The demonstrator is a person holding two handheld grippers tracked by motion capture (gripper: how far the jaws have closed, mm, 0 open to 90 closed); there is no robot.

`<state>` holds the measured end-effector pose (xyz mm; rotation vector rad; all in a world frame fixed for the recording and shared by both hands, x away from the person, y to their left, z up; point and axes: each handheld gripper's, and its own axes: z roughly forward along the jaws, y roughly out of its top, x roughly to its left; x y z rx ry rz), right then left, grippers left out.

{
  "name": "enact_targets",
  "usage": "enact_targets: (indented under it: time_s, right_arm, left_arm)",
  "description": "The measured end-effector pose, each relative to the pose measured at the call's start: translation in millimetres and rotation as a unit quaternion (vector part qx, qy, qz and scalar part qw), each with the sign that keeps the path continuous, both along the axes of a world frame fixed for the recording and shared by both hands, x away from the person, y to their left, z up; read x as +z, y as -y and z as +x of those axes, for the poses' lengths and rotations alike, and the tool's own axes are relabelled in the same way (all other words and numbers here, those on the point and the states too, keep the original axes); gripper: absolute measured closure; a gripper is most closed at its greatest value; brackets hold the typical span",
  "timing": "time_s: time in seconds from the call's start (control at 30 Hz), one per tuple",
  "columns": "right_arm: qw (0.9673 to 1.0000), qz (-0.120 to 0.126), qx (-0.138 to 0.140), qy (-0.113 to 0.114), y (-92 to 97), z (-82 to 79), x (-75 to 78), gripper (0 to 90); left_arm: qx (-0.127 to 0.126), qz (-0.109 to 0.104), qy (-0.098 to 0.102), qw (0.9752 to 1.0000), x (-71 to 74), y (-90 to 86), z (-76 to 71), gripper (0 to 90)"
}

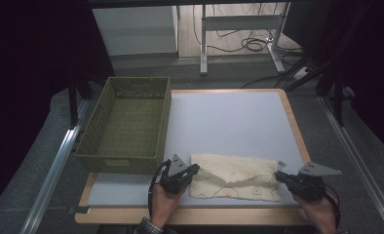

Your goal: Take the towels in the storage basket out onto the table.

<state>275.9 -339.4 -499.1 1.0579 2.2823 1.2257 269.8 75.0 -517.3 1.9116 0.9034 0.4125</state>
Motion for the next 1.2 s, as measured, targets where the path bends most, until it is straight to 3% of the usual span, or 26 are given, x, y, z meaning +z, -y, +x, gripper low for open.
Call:
enact_targets:
  time_s: [0.3,0.43,0.57,0.77,1.0,1.2]
  right_arm:
    - [0.9999,0.005,0.002,-0.010,2.8,-12.3,-8.5,84.9]
    - [0.9999,0.004,0.004,-0.016,4.8,-18.3,-11.0,83.2]
    - [0.9998,0.006,0.006,-0.019,9.5,-25.1,-9.0,71.4]
    - [0.9998,0.014,-0.006,-0.011,25.8,-38.3,7.3,69.2]
    - [0.9998,0.017,-0.006,-0.005,26.9,-39.6,26.8,68.7]
    - [0.9994,0.021,0.021,-0.020,7.1,-26.8,20.9,68.8]
  left_arm:
    - [-0.008,-0.002,-0.009,0.9999,-6.5,-7.7,-19.3,84.9]
    - [-0.028,-0.008,-0.019,0.9994,-11.6,-9.2,-26.3,83.3]
    - [-0.033,-0.004,-0.021,0.9992,-14.2,-13.1,-33.3,69.8]
    - [-0.022,-0.018,-0.025,0.9993,-5.5,-30.2,-39.7,62.3]
    - [-0.040,-0.003,-0.024,0.9989,-3.4,-16.2,-34.9,57.2]
    - [-0.059,0.014,-0.036,0.9975,-7.9,0.0,-26.7,56.4]
